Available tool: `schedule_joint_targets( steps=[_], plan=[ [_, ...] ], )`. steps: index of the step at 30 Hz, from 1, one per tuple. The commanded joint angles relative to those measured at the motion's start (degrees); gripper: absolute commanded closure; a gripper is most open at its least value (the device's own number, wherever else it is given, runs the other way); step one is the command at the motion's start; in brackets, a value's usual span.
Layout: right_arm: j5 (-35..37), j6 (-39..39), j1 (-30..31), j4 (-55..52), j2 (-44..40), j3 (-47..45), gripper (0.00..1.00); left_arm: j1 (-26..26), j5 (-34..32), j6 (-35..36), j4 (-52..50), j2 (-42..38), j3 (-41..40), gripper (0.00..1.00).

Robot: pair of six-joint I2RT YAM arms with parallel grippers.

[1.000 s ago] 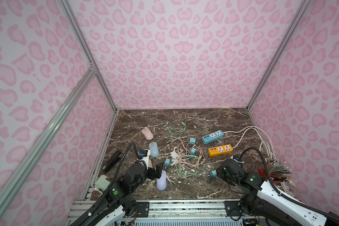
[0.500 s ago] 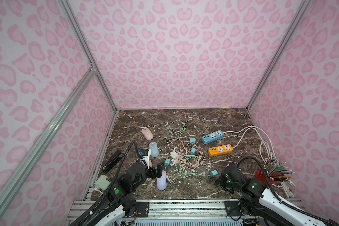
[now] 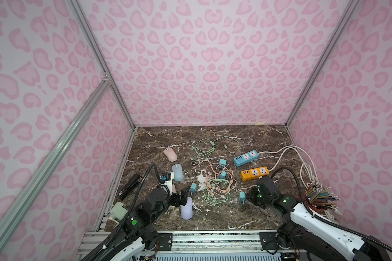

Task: Unplug the wireless mouse
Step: Move the plug to the center of the board.

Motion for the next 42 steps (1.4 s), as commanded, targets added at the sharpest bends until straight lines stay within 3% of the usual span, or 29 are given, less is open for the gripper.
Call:
schedule_joint_targets(
  steps=[1, 13, 20, 23, 27, 33, 35, 38, 42],
  plan=[
    [-1.21, -2.15, -0.01, 1.66, 1.17, 0.37, 1.0, 0.04, -0.71, 0.77, 1.18, -0.19, -0.13, 0.02],
    [2.1, -8.2, -0.03, -3.55, -2.99, 0.7, 0.99, 0.12, 0.23, 0.64, 2.11, 0.99, -0.4, 0.02],
    [5.1, -20.15, 0.07, -4.16, 0.07, 4.05, 0.68, 0.16, -0.5, 1.96, 3.83, 1.43, -1.21, 0.02],
    [4.43, -23.4, 0.06, 1.3, 0.01, 5.74, 0.62, 0.12, -2.75, 1.79, 6.13, 2.53, -1.67, 0.02],
    [10.47, -26.13, 0.09, 9.25, -2.8, 8.59, 0.43, 0.12, -10.32, -0.46, 7.83, 4.62, -0.49, 0.02],
    [33.54, -35.52, 0.1, 19.31, -4.88, 8.69, 0.13, 0.12, -19.6, 5.81, 15.92, 8.03, 0.13, 0.02],
    [37.88, -41.53, 0.15, 26.91, -5.16, 5.97, 0.02, 0.12, -22.18, 9.78, 21.76, 9.12, -0.72, 0.02],
    [37.53, -56.2, 0.12, 43.67, -6.63, -1.73, 0.02, 0.15, -27.39, 17.23, 35.26, 11.55, -3.89, 0.01],
    [40.52, -63.48, -0.81, 57.81, -7.7, -8.61, 0.02, 0.6, -32.84, 28.18, 50.32, 17.83, -6.42, 0.02]
  ],
)
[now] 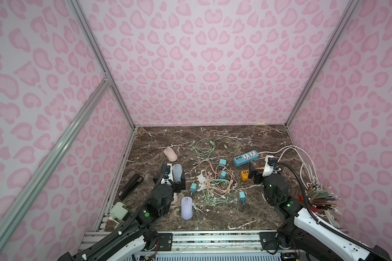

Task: Unplug the wireless mouse
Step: Move the plug to the center of the board, then reset both arms

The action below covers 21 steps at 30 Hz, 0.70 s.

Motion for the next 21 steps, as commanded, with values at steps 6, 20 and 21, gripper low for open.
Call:
schedule_joint_targets(
  steps=[6, 20, 21],
  plan=[
    [3.54, -6.48, -9.26, 20.72, 4.37, -4.66, 0.02, 4.88, -6.49, 13.34, 24.09, 13.36, 1.43, 0.02],
    [0.0, -2.92, -23.08, 35.66, 15.98, -11.61, 0.02, 15.68, -5.1, 13.21, 28.93, 18.9, -4.28, 0.02],
    [0.52, -1.9, -23.29, 37.45, 17.15, -11.77, 0.01, 16.03, -5.22, 13.69, 30.75, 20.16, -4.48, 0.01]
  ],
)
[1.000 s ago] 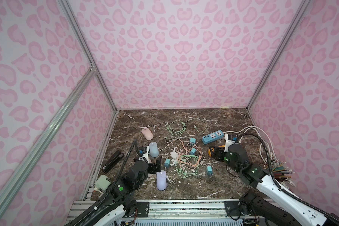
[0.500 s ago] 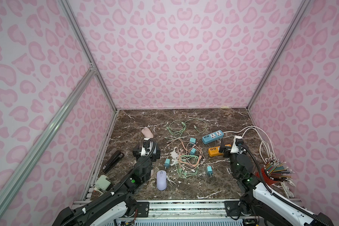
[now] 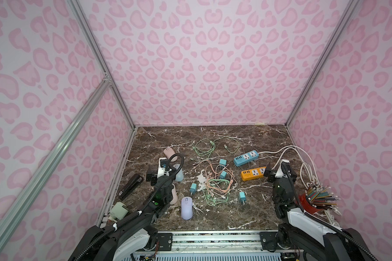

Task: Unplug the wireless mouse
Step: Reset both arms

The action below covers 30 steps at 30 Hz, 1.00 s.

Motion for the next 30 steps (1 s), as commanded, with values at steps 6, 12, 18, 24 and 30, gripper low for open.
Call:
schedule_joint_targets(
  steps=[6, 12, 18, 24, 30],
  plan=[
    [2.31, 2.16, -0.51, 21.69, 12.29, -1.97, 0.01, 1.71, 1.87, 0.97, 10.0, 5.52, -0.66, 0.01],
    [3.23, -1.18, -0.77, 33.85, 22.13, -1.16, 0.01, 4.64, 3.02, -0.56, 12.2, 6.56, -1.72, 0.02],
    [-2.08, -3.17, -0.6, 36.42, 25.94, -1.09, 0.01, 8.5, 3.71, -4.39, 16.6, 11.11, -3.42, 0.02],
    [-3.63, -3.6, -1.38, 42.45, 31.71, -0.98, 0.0, 9.45, 3.21, -3.63, 24.98, 16.4, -4.44, 0.02],
    [-4.3, -2.93, -1.83, 38.04, 30.51, 0.48, 0.0, 9.25, 2.25, 3.24, 40.77, 28.56, -3.04, 0.0]
  ],
)
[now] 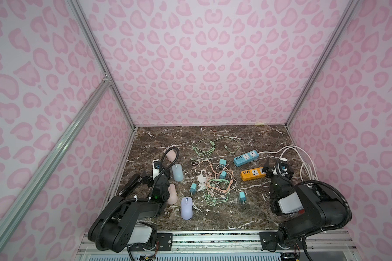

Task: Unplug the wireless mouse
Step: Reset both arms

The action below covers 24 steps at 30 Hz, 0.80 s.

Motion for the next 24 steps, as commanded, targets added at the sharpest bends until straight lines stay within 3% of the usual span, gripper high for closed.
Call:
schedule_joint_targets(
  steps=[1, 8, 10, 12, 14, 24],
  plan=[
    [-0.76, 0.31, -0.08, 0.69, -0.06, 0.28, 0.0, -0.06, -2.21, 4.06, 15.92, 6.67, 0.93, 0.0],
    [-1.24, 0.51, -0.29, -1.13, -0.74, 0.78, 0.0, 0.05, -1.17, 7.12, 14.59, 11.41, 5.65, 0.01],
    [-1.3, 0.51, -0.29, -0.95, -0.61, 0.72, 0.0, -0.37, -0.34, 7.63, 2.05, 10.63, 10.91, 0.01],
    [-1.27, 0.51, -0.28, -0.95, -0.61, 0.67, 0.0, 2.21, 4.54, 3.4, -16.72, 8.83, 18.53, 0.01],
    [-1.3, 0.51, -0.33, -0.92, -0.59, 0.72, 0.0, 3.95, 6.07, 1.59, -22.09, 9.08, 21.03, 0.01],
    [-1.27, 0.51, -0.32, -0.95, -0.65, 0.77, 0.0, 5.02, 6.12, -0.61, 0.51, 5.33, 6.93, 0.01]
  ],
)
